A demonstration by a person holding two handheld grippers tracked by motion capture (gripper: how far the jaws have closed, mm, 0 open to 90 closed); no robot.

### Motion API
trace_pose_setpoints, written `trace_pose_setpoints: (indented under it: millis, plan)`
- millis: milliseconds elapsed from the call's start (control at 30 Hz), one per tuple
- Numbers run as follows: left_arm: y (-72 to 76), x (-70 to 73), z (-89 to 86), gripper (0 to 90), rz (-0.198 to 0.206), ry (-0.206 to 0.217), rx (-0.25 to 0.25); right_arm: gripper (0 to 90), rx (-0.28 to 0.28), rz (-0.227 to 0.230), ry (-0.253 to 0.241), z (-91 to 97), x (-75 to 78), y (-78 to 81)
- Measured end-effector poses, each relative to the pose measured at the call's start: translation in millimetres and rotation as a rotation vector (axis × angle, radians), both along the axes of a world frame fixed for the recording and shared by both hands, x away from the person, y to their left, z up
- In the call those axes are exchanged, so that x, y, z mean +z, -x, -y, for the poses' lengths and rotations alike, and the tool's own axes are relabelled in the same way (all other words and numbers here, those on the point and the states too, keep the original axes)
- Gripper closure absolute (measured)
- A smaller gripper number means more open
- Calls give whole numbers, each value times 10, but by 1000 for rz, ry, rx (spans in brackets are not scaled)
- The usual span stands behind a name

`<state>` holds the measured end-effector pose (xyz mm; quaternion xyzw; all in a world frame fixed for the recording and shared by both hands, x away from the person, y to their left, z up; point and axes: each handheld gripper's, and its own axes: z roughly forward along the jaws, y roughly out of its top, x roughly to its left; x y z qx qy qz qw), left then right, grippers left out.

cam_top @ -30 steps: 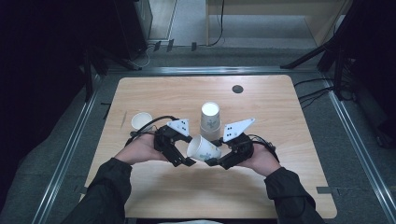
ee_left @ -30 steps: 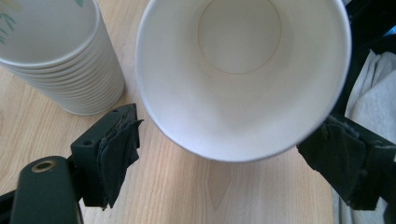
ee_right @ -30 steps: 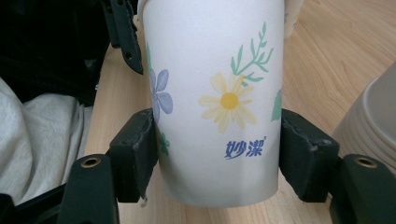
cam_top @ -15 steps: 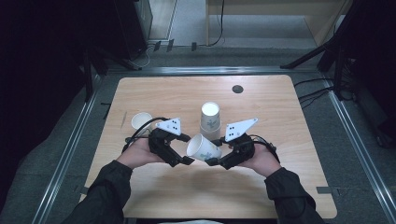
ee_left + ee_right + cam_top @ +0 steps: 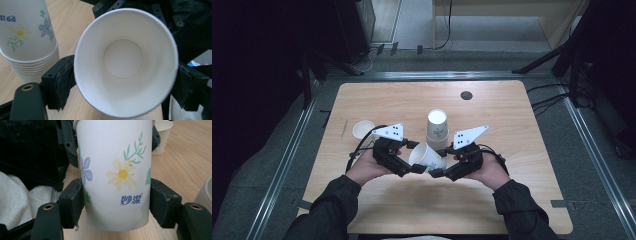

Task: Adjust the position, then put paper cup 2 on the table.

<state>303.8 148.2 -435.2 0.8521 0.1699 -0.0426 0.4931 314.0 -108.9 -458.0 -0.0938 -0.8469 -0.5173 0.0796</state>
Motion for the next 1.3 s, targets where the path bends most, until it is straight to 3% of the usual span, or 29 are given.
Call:
trace_pose_setpoints:
  millis: [200, 433, 600, 933, 1133, 1300]
  plan:
    - [25, 19, 6, 227, 29, 16, -2, 341, 3, -8, -2, -8, -3, -4]
    - [32, 28, 9, 247, 26, -22, -18, 341, 9, -26, 34, -43, -3, 13]
    - [38, 24, 11, 250, 28, -35, -24, 322, 11, 8, 53, -61, -5, 36]
    - [37, 43, -15, 252, 30, -41, -20, 238, -15, 18, 89, -54, -24, 36]
    - [16, 50, -45, 252, 31, -78, -12, 226, -28, 84, 168, -21, -56, 89]
    - [5, 65, -88, 252, 39, -90, -2, 221, -45, 93, 194, 7, -64, 94]
